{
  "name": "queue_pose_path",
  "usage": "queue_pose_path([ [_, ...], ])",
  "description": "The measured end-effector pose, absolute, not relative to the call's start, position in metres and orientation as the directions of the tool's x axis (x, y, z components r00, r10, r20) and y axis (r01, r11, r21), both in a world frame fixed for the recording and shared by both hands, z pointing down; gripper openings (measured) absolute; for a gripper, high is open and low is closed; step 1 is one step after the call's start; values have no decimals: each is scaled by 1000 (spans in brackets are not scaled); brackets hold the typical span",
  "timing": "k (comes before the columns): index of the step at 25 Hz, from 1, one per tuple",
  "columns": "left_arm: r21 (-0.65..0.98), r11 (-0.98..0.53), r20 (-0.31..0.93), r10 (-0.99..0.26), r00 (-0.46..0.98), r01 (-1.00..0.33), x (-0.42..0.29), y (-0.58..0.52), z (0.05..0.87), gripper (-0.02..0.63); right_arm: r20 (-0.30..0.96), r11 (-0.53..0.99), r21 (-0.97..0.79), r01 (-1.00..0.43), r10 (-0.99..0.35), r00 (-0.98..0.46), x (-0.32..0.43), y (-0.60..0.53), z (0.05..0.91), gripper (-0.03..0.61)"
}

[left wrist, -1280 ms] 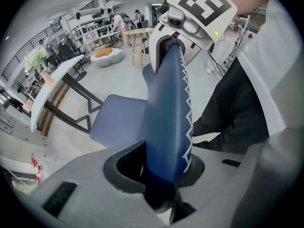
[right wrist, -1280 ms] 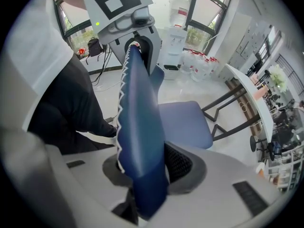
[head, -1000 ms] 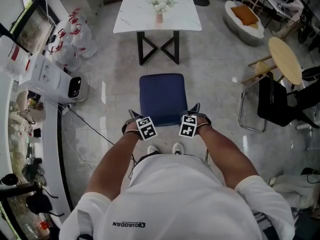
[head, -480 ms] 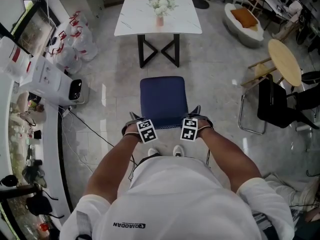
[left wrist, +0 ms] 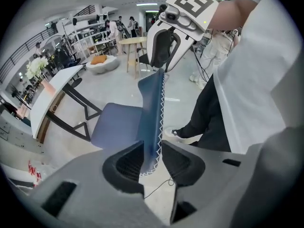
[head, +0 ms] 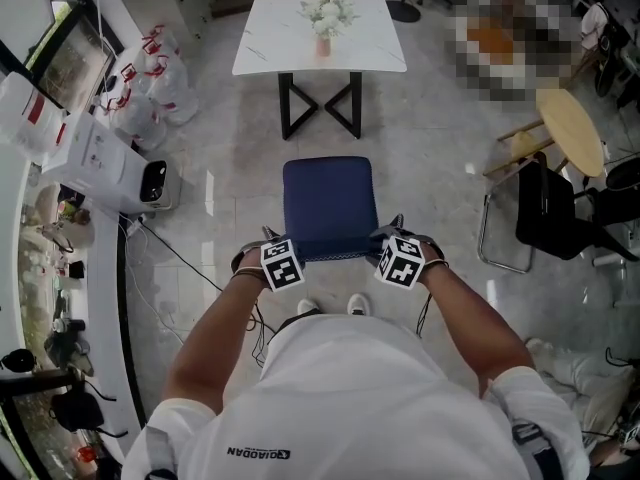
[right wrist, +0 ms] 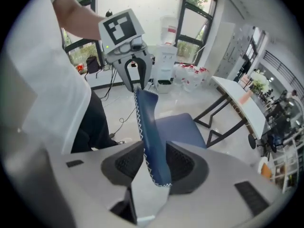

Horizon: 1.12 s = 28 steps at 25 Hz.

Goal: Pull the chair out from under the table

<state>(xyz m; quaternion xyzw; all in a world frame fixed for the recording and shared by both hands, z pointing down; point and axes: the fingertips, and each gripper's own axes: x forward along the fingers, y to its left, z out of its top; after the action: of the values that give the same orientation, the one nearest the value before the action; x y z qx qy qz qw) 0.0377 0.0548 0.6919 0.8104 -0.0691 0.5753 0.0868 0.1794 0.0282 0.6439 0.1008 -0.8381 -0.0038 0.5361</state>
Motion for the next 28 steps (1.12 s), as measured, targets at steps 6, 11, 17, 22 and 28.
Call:
queue_pose_path([
  [6,-30,-932,842,-218,493,-361,54,30,627,66,770,922,58,-382,-285,-571,162,11,582,149],
  [11,-28,-843,670,-415,615,-538,62,3,566,59,637,855,32,-518,-417,-648,159,-3,542,146],
  [17,60,-740,438,-583,684,-670,59,-19,497,29,468,792,-25,-610,-530,-707,156,-17,491,95],
  [22,74,-724,362,-622,694,-686,56,-19,468,9,372,763,-69,-643,-578,-726,153,-17,463,34],
  [28,50,-732,314,-634,707,-679,58,-14,447,9,292,745,-111,-658,-608,-738,155,-17,443,6],
])
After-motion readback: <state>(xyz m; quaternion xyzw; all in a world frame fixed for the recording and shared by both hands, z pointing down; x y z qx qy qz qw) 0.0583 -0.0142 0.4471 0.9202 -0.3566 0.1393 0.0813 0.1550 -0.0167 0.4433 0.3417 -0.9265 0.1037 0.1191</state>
